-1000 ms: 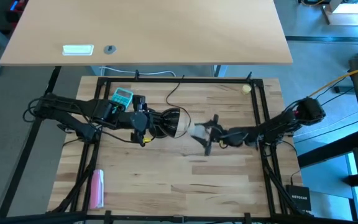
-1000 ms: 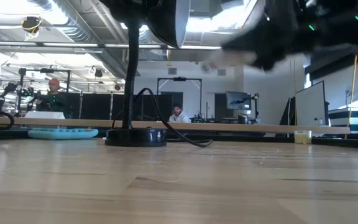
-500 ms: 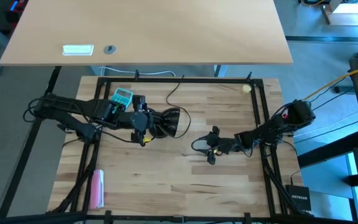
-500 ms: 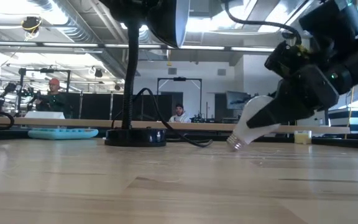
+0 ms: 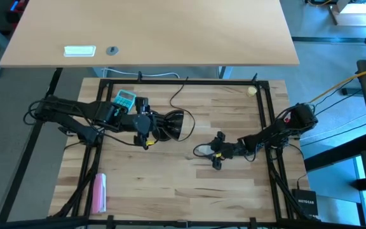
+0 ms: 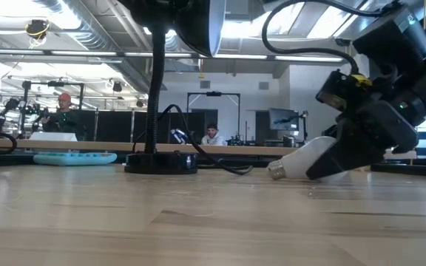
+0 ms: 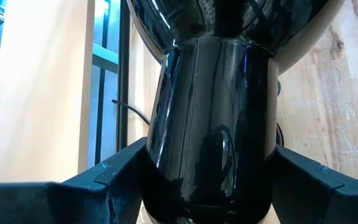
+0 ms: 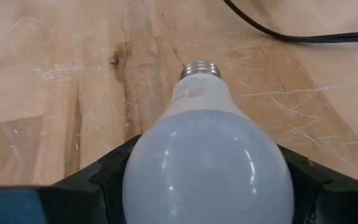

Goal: Screw lightbulb
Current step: Insert the lightbulb into the black lamp

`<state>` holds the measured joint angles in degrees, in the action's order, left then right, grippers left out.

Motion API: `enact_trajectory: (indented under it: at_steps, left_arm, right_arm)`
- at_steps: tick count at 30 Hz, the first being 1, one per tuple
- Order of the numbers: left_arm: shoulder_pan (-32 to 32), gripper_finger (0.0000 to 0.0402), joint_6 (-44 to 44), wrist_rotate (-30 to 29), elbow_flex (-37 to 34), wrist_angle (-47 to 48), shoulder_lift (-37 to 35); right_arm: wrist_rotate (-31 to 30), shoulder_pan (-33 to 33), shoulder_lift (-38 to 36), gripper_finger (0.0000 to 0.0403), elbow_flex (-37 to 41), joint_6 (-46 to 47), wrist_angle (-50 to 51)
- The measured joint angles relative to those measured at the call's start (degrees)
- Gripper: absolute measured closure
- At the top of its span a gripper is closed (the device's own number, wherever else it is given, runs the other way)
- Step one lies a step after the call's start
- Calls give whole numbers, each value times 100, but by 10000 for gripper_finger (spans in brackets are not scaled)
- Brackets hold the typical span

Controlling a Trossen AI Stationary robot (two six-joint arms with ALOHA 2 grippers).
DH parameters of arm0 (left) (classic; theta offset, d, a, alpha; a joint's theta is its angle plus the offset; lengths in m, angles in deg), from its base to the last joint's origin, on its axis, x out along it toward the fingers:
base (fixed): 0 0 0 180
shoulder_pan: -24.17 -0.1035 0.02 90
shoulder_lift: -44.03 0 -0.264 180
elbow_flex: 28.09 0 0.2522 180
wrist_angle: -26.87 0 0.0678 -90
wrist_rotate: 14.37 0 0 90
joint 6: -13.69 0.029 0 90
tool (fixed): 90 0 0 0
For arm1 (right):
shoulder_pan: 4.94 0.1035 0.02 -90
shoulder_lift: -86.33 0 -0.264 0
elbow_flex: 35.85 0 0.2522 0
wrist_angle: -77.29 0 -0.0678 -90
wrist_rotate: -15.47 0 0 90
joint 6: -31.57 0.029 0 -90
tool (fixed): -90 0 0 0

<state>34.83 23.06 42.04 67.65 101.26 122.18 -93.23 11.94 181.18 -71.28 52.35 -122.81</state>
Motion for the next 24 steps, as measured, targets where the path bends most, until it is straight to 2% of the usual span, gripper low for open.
enact_trajectory:
  at_steps: [9, 11, 16, 20, 24]
  left_arm:
    - [0, 135, 1, 1, 0, 2, -2]
    - [2, 135, 2, 0, 0, 2, -2]
    - [0, 135, 0, 2, 0, 2, -2]
    - [0, 135, 0, 76, 0, -2, -2]
    - [-4, 135, 219, 339, 9, -11, -7]
  right_arm:
    - [29, -2, -57, 143, 7, 0, -97]
    - [12, -2, -233, 143, 11, -23, -136]
    - [-506, 0, -976, 142, -10, -401, -175]
    - [-1036, -2, -1550, 142, -416, -1375, -202]
    - [-1267, -39, -1592, 141, -1145, -2743, -267]
